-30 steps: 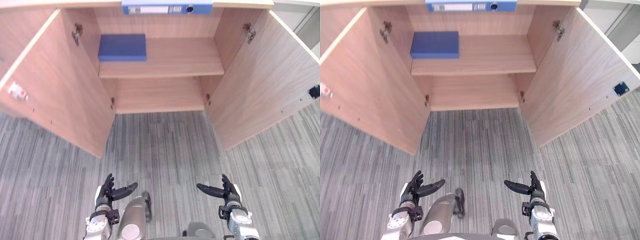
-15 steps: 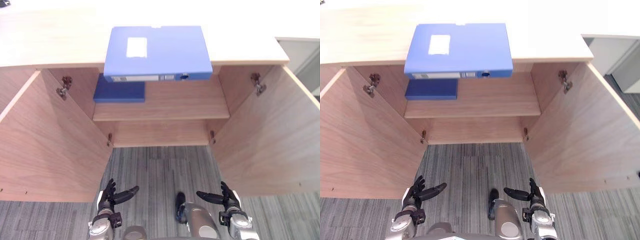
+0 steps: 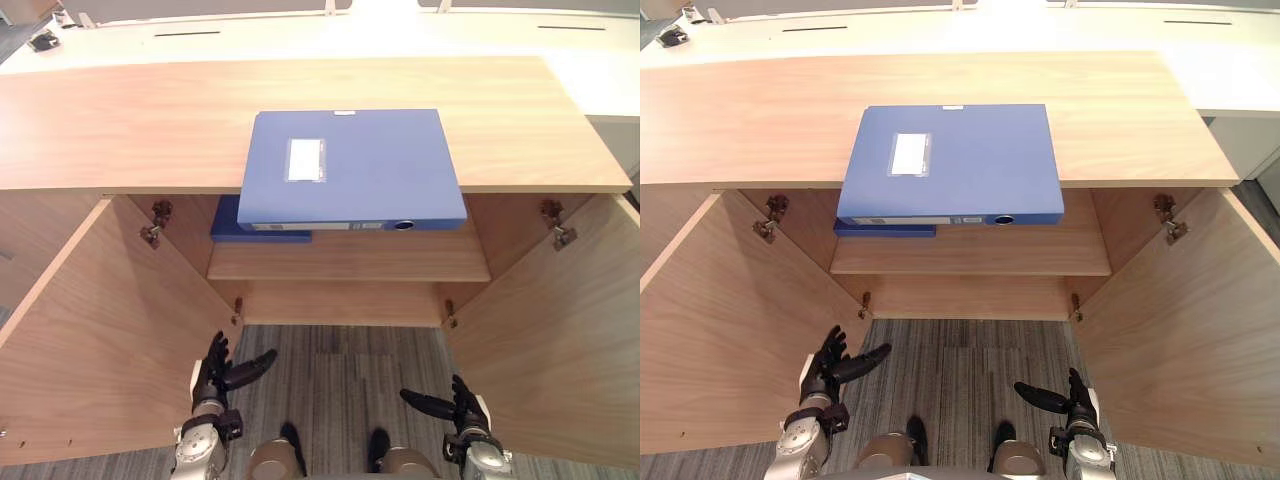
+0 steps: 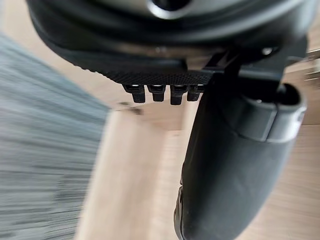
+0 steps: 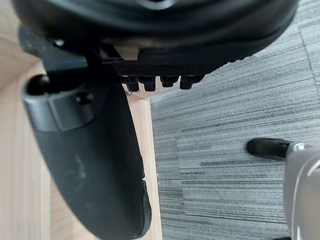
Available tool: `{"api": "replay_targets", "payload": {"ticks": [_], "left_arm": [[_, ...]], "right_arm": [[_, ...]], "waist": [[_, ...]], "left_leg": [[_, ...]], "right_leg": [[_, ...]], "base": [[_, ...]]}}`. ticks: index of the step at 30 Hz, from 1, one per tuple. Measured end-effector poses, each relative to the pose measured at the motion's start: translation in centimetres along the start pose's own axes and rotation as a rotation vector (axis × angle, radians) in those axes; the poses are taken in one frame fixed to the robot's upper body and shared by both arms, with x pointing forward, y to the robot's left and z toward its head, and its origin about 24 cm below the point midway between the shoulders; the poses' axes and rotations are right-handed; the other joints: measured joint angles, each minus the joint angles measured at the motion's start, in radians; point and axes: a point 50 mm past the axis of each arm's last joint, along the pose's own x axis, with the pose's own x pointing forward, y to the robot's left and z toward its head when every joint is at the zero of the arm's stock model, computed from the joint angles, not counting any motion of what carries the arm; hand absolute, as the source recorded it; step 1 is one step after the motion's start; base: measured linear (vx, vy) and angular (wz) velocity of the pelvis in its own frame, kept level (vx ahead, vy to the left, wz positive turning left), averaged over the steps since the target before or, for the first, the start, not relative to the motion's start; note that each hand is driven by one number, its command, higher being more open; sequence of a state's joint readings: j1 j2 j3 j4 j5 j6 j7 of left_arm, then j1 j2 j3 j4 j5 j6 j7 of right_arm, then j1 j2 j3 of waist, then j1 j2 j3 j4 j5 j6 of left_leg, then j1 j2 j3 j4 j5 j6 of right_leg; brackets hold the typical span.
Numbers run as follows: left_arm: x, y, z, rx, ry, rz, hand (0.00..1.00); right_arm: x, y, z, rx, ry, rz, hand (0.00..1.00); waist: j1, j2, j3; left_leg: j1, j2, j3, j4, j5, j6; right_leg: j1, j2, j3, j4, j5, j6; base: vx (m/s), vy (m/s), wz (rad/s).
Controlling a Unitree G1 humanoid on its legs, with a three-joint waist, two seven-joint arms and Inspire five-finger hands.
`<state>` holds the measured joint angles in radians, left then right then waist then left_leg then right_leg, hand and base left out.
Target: Walk over to the cabinet, pick up the folder, carry it to the office cabinet, place the folder inside the office cabinet, then close the office cabinet door
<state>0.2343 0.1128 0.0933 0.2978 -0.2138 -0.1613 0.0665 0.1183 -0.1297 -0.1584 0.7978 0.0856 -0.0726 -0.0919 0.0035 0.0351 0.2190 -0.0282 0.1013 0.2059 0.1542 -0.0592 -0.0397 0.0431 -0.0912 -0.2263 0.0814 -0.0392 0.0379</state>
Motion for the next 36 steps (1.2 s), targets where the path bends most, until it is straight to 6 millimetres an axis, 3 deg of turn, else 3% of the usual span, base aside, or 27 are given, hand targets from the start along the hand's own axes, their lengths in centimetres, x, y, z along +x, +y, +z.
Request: {"api": "replay_targets", "payload": {"ticks": [3,9,10,14,19,24,27,28,29,36], "left_arm": [[-0.7,0.1,2.5,0.023,-0.116,-0.007,1.00],[-3.5,-0.2,9.9,0.345,-0.485,-0.015,1.00],[-4.3,-0.6,12.0,0.449,-0.611,-0.020,1.00],[-5.3,-1.8,14.8,0.634,-0.808,-0.049,1.00],[-5.2,-4.3,16.3,0.844,-0.981,-0.083,1.00],[-4.9,-6.4,16.6,0.929,-1.075,-0.080,1.00],[-3.7,-7.5,16.4,0.969,-1.067,-0.074,1.00],[-1.6,-8.4,16.0,1.076,-1.003,-0.028,1.00],[-1.2,-8.4,16.0,1.097,-0.996,-0.022,0.00],[-0.5,-8.5,16.9,1.123,-1.008,0.010,0.00]], "right_arm": [[0.0,0.0,0.0,0.001,-0.007,0.002,1.00],[-0.6,-0.5,-1.2,-0.019,0.019,-0.005,1.00],[-0.8,-0.6,-1.7,-0.039,0.029,-0.005,1.00],[-0.9,-0.6,-2.1,-0.065,0.045,0.003,1.00],[-0.9,0.3,-1.9,-0.106,0.027,0.050,1.00],[-1.1,1.1,-2.2,-0.135,0.026,0.095,1.00],[-1.3,1.3,-2.5,-0.142,0.034,0.110,1.00],[-1.4,1.2,-2.7,-0.140,0.039,0.108,1.00],[-1.4,1.2,-2.8,-0.140,0.041,0.109,1.00],[-1.4,1.5,-2.5,-0.133,0.030,0.129,1.00]], "waist": [[0.004,-0.001,-0.001],[0.007,0.002,-0.043],[0.007,0.002,-0.057],[0.003,0.004,-0.075],[-0.004,-0.003,-0.086],[-0.008,-0.002,-0.104],[-0.025,-0.003,-0.118],[-0.047,-0.008,-0.123],[-0.047,-0.008,-0.124],[-0.048,-0.020,-0.154]], "left_leg": [[0.016,-0.006,-0.001,-0.025,0.013,0.002],[0.031,-0.008,-0.005,-0.068,0.031,-0.003],[0.033,-0.008,-0.006,-0.068,0.030,-0.003],[0.040,-0.008,-0.006,-0.068,0.029,-0.005],[0.054,-0.008,-0.001,-0.074,0.029,-0.005],[0.074,-0.008,0.029,-0.104,0.031,-0.005],[0.084,-0.008,0.048,-0.121,0.032,-0.005],[0.095,-0.011,0.078,-0.145,0.035,-0.004],[0.105,-0.012,0.080,-0.156,0.036,-0.003],[0.126,-0.028,0.090,-0.185,0.039,0.001]], "right_leg": [[0.006,-0.003,0.000,-0.004,0.000,0.000],[0.010,0.004,0.001,-0.018,-0.005,0.007],[0.014,0.005,0.001,-0.021,-0.005,0.008],[0.027,0.010,0.001,-0.029,-0.003,0.009],[0.035,0.012,0.010,-0.029,-0.002,0.008],[0.031,0.014,0.041,-0.029,-0.002,0.007],[0.023,0.016,0.060,-0.029,-0.003,0.007],[0.003,0.019,0.091,-0.030,-0.001,0.004],[0.004,0.019,0.092,-0.029,0.000,0.003],[0.009,0.009,0.118,-0.037,0.002,0.002]], "base": [[-0.03,-0.003,0.01],[-0.03,-0.022,0.02],[0.00,0.000,0.00],[0.00,0.000,0.00],[-0.01,-0.002,-0.02],[-0.02,0.002,-0.15],[0.05,0.010,-0.29],[0.13,0.024,-0.39],[0.14,0.031,-0.34],[0.02,0.027,-0.03]]}}
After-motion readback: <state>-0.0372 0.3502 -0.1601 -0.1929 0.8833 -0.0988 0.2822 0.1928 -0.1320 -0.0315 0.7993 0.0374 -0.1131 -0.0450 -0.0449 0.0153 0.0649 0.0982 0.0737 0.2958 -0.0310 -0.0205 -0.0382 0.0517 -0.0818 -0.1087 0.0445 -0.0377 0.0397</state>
